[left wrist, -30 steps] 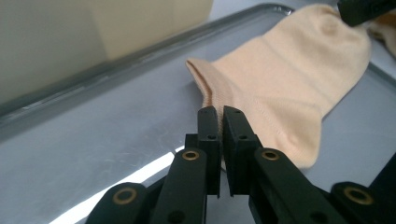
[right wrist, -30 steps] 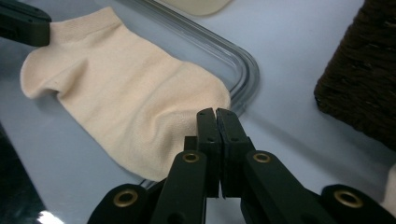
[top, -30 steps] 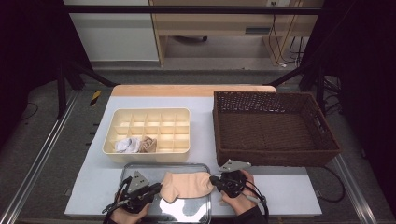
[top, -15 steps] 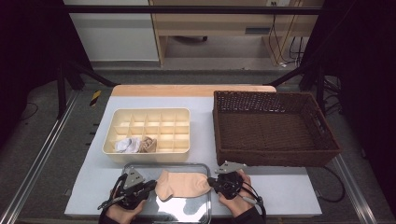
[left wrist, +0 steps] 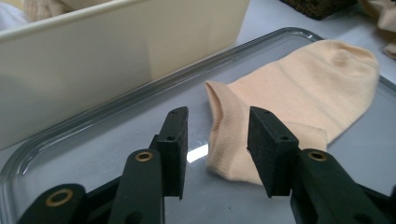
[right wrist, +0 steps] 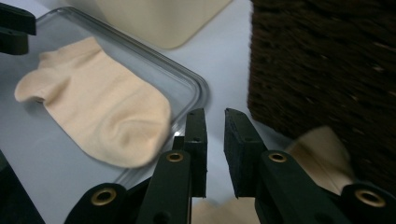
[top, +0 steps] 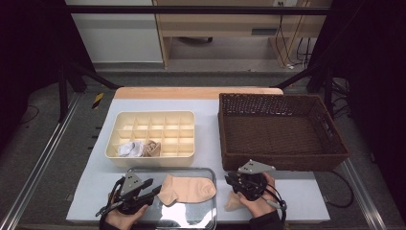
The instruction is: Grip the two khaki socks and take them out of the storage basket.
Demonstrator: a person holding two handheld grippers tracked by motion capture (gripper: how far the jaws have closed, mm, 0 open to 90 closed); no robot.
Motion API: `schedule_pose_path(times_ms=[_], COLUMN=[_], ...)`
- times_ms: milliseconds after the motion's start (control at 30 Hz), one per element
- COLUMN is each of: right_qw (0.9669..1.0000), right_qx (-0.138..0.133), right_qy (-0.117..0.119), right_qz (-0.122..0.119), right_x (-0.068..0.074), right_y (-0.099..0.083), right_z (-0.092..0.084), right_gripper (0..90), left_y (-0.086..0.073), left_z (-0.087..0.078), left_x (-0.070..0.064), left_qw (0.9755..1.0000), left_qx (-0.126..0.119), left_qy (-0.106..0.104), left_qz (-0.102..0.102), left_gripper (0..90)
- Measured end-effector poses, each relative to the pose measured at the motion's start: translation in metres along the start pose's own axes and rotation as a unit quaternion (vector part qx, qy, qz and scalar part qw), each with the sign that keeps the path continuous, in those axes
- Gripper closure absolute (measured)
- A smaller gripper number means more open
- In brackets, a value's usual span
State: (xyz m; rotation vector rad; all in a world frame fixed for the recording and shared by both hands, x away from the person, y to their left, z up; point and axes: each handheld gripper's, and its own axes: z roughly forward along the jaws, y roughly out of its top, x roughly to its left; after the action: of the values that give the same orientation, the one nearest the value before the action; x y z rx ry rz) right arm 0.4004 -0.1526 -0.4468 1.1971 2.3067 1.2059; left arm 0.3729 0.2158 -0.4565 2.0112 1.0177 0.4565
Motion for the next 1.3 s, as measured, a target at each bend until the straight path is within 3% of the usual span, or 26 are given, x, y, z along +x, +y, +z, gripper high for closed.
schedule_pose_path(times_ms=[167,333,467,600,733,900,1000,1100,1300], right_qw=[0.9999,0.9996,0.9996,0.9992,0.9983,0.9981,0.9983,0.9995,0.9995], right_qx=[0.011,0.024,0.027,0.038,0.057,0.060,0.057,0.032,0.013], right_qy=[-0.004,0.011,0.010,0.009,0.011,-0.004,-0.001,-0.001,-0.027], right_qz=[0.002,-0.006,-0.006,-0.005,-0.009,-0.015,-0.010,0.000,0.008], right_x=[-0.006,-0.004,-0.003,-0.005,-0.006,-0.004,-0.005,-0.008,-0.018], right_y=[-0.008,-0.017,-0.025,-0.031,-0.036,-0.034,-0.031,-0.024,-0.017], right_z=[-0.006,-0.012,-0.016,-0.008,0.003,0.005,0.004,-0.001,0.000], right_gripper=[79.8,74.6,70.6,69.3,75.6,87.9,90.0,90.0,90.0], left_y=[0.004,0.009,0.010,0.006,0.000,-0.003,-0.004,-0.004,-0.005], left_z=[-0.003,-0.007,-0.004,0.000,0.003,0.006,0.008,0.009,0.009], left_x=[0.001,0.001,-0.001,0.001,0.007,0.010,0.010,0.010,0.010], left_qw=[0.9999,0.9995,0.9995,0.9995,0.9995,0.9995,0.9996,0.9996,0.9996], left_qx=[-0.015,-0.028,-0.025,-0.023,-0.018,-0.015,-0.014,-0.014,-0.016], left_qy=[0.002,0.013,0.018,0.020,0.024,0.022,0.021,0.018,0.018], left_qz=[0.006,0.008,0.009,0.007,-0.009,-0.016,-0.016,-0.015,-0.014], left_gripper=[57.9,54.6,53.5,51.4,50.0,47.6,47.2,47.2,46.9])
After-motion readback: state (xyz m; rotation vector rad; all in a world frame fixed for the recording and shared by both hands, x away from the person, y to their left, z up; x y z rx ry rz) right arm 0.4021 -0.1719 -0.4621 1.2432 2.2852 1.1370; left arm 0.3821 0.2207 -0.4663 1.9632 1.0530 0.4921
